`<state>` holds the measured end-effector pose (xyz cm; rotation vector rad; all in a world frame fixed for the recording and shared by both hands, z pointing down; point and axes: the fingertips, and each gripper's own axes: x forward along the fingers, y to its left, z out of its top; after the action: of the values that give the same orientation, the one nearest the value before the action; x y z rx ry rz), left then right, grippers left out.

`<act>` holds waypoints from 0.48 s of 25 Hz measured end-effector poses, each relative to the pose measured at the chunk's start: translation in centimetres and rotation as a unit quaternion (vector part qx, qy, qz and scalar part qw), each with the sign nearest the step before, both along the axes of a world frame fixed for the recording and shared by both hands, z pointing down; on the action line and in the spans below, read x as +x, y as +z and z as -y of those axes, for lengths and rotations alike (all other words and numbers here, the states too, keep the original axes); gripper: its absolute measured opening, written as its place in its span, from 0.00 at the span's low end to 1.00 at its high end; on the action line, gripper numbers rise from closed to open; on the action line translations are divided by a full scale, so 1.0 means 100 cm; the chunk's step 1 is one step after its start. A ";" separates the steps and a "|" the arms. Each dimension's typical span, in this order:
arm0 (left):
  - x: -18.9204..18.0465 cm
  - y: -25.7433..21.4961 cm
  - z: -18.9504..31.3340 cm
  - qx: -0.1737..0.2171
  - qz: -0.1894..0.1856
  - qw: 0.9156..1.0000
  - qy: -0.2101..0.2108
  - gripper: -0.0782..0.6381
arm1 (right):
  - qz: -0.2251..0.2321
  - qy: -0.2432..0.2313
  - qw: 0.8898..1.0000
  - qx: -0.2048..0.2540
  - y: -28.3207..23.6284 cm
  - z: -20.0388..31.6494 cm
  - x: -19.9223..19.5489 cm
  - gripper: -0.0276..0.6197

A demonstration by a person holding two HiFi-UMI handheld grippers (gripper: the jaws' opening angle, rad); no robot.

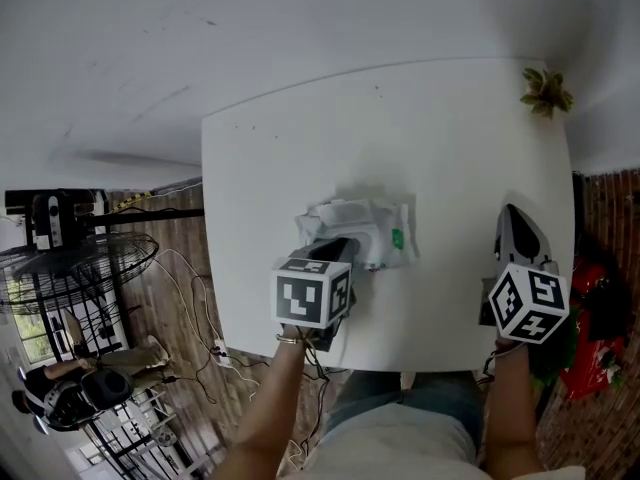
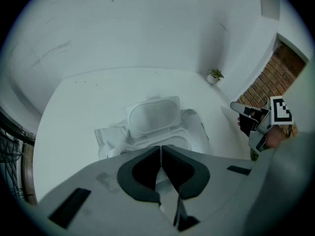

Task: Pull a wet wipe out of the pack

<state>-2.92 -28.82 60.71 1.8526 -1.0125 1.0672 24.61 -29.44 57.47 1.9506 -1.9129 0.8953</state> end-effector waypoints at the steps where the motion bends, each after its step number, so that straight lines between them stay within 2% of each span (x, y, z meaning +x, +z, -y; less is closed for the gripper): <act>1: 0.000 0.000 0.000 0.002 -0.001 1.000 -0.001 0.14 | 0.000 0.001 1.000 0.000 0.000 0.000 0.001 0.04; 12: -0.001 -0.005 0.002 0.025 -0.019 0.999 -0.021 0.13 | -0.005 0.002 1.000 0.005 -0.008 -0.002 0.004 0.04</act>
<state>-3.02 -29.04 60.21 1.8769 -1.0597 0.9857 24.98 -29.26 56.71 1.9611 -1.9139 0.8769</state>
